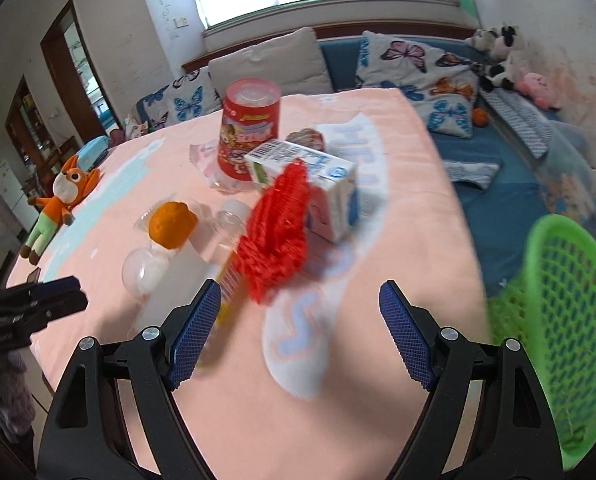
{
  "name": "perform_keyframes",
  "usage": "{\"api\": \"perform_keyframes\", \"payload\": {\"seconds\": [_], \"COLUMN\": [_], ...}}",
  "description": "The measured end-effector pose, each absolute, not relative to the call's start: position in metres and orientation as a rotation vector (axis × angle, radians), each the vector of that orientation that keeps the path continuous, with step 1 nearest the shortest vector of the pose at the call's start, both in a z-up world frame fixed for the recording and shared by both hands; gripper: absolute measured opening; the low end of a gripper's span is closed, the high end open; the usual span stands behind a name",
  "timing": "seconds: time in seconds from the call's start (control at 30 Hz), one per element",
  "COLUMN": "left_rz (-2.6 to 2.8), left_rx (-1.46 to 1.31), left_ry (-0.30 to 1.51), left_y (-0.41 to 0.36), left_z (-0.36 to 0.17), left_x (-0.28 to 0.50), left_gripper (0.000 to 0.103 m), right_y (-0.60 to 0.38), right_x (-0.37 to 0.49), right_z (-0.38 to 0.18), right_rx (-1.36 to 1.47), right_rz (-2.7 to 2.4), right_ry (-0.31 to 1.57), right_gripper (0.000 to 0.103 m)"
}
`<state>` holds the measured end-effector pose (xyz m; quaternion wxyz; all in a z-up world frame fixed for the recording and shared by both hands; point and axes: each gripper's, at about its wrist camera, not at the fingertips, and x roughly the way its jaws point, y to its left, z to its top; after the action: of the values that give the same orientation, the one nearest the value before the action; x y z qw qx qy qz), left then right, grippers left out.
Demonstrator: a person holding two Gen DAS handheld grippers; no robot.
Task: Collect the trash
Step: 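Grasp the red mesh net with the right gripper, then grasp the clear plastic cup with the left gripper while the right gripper holds the red net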
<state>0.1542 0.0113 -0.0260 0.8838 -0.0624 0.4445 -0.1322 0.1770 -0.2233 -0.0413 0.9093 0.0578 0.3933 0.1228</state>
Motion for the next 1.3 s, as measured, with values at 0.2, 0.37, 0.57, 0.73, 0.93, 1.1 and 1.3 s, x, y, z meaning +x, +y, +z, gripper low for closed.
{"api": "perform_keyframes", "payload": {"seconds": [0.2,0.37,0.57,0.73,0.93,1.1,1.3], "left_rz": [-0.245,-0.225,-0.219,-0.246,-0.286,-0.316,-0.35], "left_rx": [-0.142,-0.121,-0.061,-0.033,-0.035,-0.084,-0.121], "left_ry": [0.914,0.898,0.881,0.892,0.944,0.976,0.989], "left_y": [0.02,0.021,0.016,0.018,0.026,0.034,0.025], "left_z": [-0.025,-0.024,-0.023,-0.028,-0.039,-0.045,-0.052], "left_x": [0.165,0.181,0.205,0.225,0.25,0.255,0.234], "left_gripper": [0.055,0.055,0.055,0.055,0.056,0.056,0.067], "right_y": [-0.212,-0.211,-0.214,-0.214,-0.218,-0.221,-0.221], "right_x": [0.208,0.23,0.233,0.224,0.212,0.204,0.196], "right_z": [-0.048,-0.06,-0.064,-0.055,-0.046,-0.04,-0.037], "right_rx": [0.128,0.157,0.211,0.186,0.172,0.167,0.153], "right_rz": [0.261,0.236,0.265,0.274,0.273,0.272,0.272], "right_ry": [0.819,0.861,0.878,0.85,0.824,0.805,0.797], "right_gripper": [0.076,0.066,0.041,0.028,0.024,0.024,0.024]}}
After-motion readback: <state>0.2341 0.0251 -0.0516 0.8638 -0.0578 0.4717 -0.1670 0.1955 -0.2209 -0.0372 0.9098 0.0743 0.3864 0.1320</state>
